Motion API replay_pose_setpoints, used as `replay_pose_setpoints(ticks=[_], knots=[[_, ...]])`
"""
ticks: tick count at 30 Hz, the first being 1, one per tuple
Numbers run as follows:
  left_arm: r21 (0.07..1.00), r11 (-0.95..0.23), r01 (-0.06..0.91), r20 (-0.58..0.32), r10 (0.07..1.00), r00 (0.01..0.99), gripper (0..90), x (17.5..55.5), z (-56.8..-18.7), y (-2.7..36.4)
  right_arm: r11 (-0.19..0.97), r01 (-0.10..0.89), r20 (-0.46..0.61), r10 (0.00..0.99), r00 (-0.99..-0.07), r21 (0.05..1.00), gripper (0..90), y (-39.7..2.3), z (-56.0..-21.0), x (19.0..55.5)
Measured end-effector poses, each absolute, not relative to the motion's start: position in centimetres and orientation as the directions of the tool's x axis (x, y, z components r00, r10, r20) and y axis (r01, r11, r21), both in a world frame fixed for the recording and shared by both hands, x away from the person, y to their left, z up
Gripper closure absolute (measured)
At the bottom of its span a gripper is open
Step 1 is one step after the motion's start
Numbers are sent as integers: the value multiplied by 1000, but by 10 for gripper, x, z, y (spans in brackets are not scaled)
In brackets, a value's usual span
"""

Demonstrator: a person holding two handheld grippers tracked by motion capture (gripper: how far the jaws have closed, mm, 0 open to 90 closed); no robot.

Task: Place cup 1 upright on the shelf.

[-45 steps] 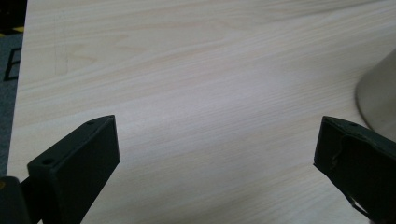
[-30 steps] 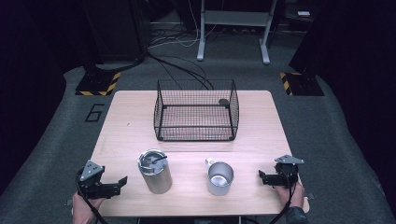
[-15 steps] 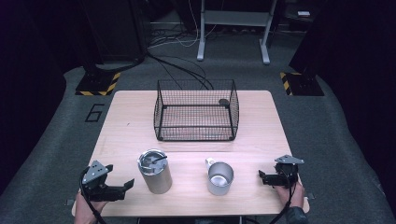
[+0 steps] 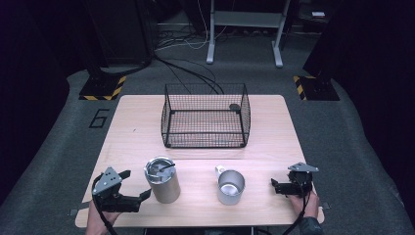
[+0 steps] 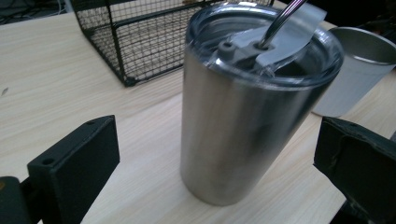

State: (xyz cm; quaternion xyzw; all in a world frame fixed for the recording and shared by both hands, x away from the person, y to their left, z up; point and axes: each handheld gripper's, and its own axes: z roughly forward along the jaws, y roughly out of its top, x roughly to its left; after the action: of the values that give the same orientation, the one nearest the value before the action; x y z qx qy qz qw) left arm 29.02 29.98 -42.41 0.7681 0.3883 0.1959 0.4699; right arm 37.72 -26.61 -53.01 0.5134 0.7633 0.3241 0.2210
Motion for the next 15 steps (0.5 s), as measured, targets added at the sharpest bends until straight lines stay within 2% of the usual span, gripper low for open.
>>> replay_pose_setpoints(ticks=[15], knots=[[886, -274, 375, -56, 738, 673, 0, 303, -421, 275, 266, 641, -3, 925, -380, 720, 12, -266, -530, 377]])
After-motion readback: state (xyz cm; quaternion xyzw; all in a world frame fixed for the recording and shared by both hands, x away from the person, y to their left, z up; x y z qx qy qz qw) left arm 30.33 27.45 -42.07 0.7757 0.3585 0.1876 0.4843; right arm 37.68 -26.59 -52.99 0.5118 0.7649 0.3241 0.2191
